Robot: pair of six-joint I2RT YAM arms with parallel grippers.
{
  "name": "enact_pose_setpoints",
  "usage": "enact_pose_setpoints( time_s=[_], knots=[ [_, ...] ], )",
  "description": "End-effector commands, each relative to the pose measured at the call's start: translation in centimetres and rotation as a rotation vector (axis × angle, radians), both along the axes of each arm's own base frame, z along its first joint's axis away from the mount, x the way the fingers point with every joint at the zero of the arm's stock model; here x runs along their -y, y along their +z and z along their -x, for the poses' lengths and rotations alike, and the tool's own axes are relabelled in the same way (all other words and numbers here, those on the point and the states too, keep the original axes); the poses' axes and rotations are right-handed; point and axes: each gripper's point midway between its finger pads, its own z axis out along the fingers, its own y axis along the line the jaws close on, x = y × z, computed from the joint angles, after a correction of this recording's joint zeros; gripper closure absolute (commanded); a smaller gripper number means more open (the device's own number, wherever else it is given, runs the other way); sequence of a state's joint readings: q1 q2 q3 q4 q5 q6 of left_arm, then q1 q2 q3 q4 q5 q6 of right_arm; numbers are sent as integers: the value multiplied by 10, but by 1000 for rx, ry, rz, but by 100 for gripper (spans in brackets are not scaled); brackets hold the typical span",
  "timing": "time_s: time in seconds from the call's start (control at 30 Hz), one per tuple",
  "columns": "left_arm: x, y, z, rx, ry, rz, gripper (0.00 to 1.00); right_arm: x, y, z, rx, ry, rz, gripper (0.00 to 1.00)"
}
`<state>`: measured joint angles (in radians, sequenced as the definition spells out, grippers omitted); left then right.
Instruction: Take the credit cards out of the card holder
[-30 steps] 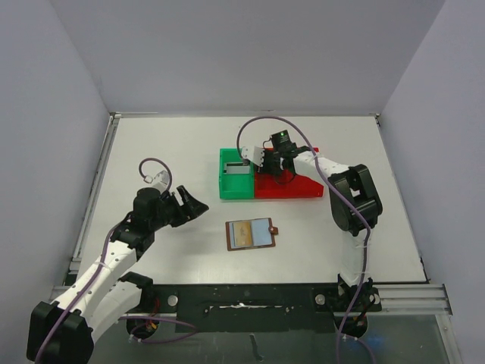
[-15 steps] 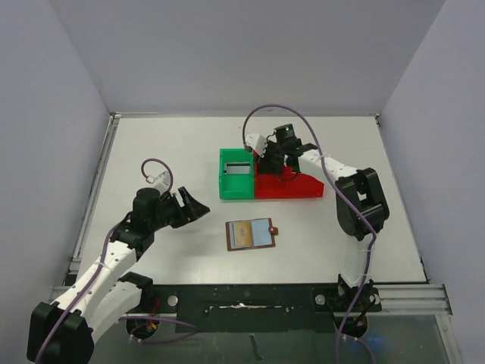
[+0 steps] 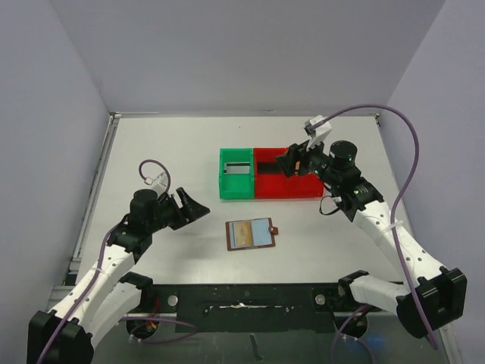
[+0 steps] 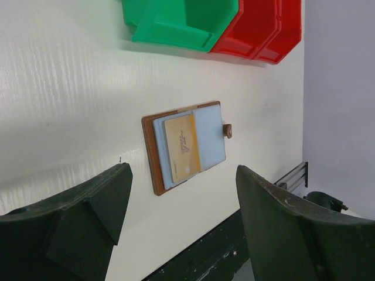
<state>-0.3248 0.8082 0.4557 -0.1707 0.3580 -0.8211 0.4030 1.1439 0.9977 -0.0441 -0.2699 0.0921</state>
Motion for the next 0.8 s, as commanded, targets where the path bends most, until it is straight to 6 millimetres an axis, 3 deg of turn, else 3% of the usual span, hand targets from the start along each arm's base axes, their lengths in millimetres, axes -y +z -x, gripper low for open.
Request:
enact_pose_setpoints(
  time_s=[0.0,0.23,0.33,0.47,0.77],
  knots=[
    [7,25,-8,48,4,84,29,-3,-47,27,-324,-63,-217,39],
    [18,13,-13,-26,-21,125,30,-11,-93,59,-555,-101,-457,38],
    [22,7,-14,-55,-43,119,31,-24,-109,71,-646,-83,-562,38],
    [24,6,-17,-59,-51,108,32,-39,-133,76,-718,-97,-559,37],
    [35,3,-20,-85,-92,116,36,-58,-161,73,-821,-158,-474,45]
  ],
)
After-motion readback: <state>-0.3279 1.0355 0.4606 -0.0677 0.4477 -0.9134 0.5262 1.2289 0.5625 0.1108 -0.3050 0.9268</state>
